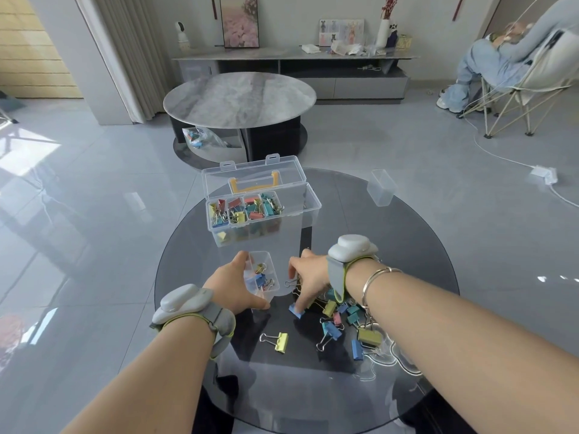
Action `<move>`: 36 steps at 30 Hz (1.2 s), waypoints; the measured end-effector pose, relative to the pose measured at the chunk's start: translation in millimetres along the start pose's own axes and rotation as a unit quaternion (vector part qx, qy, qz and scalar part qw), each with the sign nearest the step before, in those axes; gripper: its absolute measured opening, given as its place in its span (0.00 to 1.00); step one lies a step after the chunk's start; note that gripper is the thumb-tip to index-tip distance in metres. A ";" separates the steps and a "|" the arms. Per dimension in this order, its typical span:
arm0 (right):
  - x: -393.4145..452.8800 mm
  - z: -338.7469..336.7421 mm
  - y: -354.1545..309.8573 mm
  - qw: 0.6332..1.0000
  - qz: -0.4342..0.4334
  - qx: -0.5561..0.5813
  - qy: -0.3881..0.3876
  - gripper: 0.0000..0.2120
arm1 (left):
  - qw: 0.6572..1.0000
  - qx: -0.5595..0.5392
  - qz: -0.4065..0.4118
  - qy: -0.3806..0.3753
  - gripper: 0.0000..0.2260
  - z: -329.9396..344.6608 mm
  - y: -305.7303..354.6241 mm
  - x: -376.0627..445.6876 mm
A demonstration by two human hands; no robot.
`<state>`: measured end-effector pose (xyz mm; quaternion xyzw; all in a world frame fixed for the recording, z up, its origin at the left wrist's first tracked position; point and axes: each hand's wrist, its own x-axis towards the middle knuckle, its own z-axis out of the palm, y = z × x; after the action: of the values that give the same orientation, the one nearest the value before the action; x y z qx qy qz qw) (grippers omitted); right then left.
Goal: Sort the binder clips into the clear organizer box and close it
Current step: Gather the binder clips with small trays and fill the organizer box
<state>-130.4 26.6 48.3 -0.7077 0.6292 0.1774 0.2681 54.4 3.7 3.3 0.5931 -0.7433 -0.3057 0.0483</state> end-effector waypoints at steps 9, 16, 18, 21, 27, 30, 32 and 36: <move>-3.2 16.8 -12.4 0.997 -0.009 -0.064 0.042 0.21 | 1.000 0.006 -0.004 0.000 0.41 -0.4 3.1 -0.9; -5.9 18.7 -20.2 0.996 0.016 -0.048 0.069 0.19 | 1.000 0.002 -0.005 0.001 0.41 0.0 3.8 -0.6; -5.5 22.1 -19.8 0.996 0.029 -0.003 0.090 0.18 | 1.000 -0.002 -0.004 0.005 0.40 0.2 3.8 -1.9; -1.1 30.9 -14.3 0.984 0.046 0.112 0.130 0.17 | 1.000 -0.016 0.001 0.005 0.38 1.3 2.3 -5.4; 4.4 3.2 -14.0 0.902 0.009 0.393 0.177 0.13 | 1.000 -0.022 0.002 0.010 0.37 1.1 2.9 -8.3; 3.1 -12.3 -28.8 0.908 -0.028 0.377 0.180 0.12 | 1.000 -0.022 -0.004 0.007 0.38 0.5 3.8 -7.5; 0.6 -13.2 -37.5 0.928 -0.038 0.328 0.171 0.08 | 1.000 -0.028 -0.002 0.007 0.39 0.7 3.8 -7.4; -2.9 -14.2 -41.7 0.927 -0.036 0.343 0.150 0.11 | 0.999 -0.031 -0.002 0.006 0.39 0.1 3.0 -7.2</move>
<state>-90.9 23.0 67.8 -0.6131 0.6587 -0.1675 0.4028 53.9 10.6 6.8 0.5946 -0.7319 -0.3252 0.0707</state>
